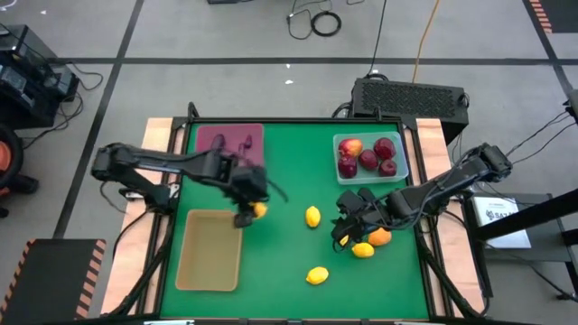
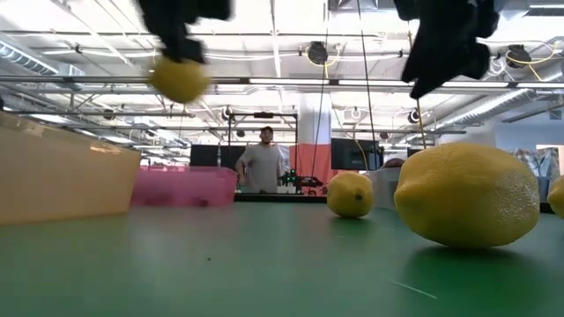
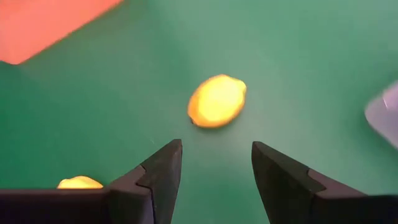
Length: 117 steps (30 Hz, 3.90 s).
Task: Sort produce into baskets
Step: Put the lemon into the green bin
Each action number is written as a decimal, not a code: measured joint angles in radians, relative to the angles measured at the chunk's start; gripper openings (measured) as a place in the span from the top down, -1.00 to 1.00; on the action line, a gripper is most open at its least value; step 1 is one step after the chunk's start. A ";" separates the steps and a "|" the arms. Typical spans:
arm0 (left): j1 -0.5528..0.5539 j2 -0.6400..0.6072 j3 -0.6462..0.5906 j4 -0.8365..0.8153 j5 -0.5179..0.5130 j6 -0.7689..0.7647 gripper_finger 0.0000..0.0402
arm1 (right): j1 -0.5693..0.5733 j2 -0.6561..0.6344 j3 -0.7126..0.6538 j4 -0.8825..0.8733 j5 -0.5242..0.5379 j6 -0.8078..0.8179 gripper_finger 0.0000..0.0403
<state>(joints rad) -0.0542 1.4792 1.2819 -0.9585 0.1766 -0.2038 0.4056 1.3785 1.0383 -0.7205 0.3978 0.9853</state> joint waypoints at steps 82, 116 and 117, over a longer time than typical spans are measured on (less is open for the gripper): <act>-0.281 0.558 0.395 1.006 -0.279 -0.071 -0.47 | 0.568 -0.162 0.001 0.159 0.088 0.190 0.08; -0.207 1.079 0.755 1.044 -0.361 0.082 -0.47 | 0.636 -0.168 0.001 0.098 0.363 0.368 0.08; -0.207 1.082 0.755 1.052 -0.362 0.082 -0.47 | 0.636 -0.168 0.001 0.096 0.363 0.368 0.08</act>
<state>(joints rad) -0.2611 2.5613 2.0365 0.0930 -0.1855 -0.1219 1.0420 1.2102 1.0389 -0.6243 0.7609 1.3537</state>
